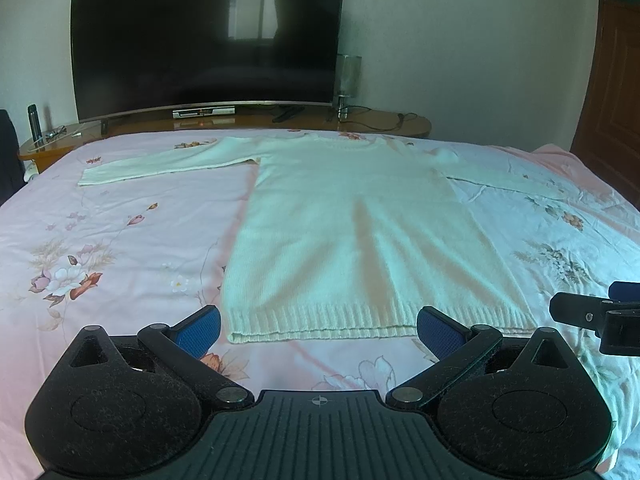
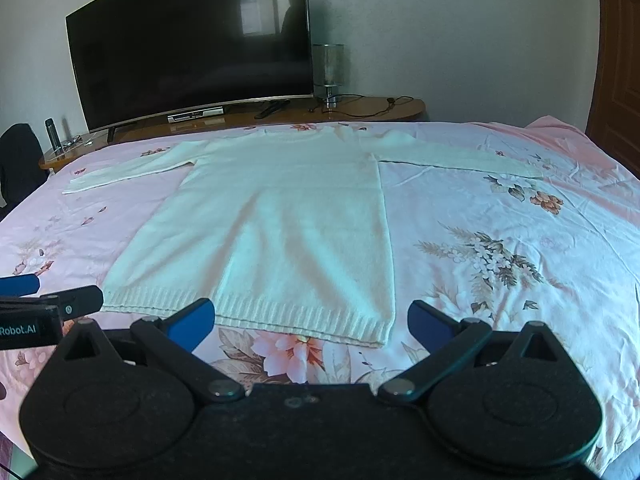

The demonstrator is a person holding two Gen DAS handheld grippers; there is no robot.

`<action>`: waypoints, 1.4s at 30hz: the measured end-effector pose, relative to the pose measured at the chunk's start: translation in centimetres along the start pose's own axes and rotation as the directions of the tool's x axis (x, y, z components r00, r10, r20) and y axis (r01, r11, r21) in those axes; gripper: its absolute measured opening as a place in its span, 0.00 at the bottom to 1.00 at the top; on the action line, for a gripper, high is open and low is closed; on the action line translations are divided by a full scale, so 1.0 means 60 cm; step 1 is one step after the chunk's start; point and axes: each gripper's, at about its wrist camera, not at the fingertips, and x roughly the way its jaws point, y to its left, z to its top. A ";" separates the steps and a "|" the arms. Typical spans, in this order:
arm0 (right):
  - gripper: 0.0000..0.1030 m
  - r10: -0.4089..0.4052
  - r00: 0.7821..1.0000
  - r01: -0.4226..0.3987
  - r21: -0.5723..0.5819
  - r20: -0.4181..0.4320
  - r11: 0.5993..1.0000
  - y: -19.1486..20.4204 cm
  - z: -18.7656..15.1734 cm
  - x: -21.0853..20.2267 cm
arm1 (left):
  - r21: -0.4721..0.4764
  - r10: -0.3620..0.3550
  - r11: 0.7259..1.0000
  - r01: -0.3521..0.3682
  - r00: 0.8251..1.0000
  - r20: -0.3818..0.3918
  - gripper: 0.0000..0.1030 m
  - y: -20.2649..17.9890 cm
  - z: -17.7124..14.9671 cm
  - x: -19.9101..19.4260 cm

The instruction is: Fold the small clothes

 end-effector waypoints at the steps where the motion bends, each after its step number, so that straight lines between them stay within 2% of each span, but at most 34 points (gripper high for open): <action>1: 1.00 0.001 1.000 -0.001 0.000 -0.001 1.000 0.000 0.000 0.001 | -0.001 0.001 1.000 -0.001 1.000 0.000 1.00 0.000 0.000 0.000; 42: 1.00 0.017 1.000 -0.017 -0.017 -0.001 1.000 0.017 -0.001 0.006 | -0.001 0.015 1.000 -0.015 1.000 0.002 1.00 0.014 -0.003 -0.001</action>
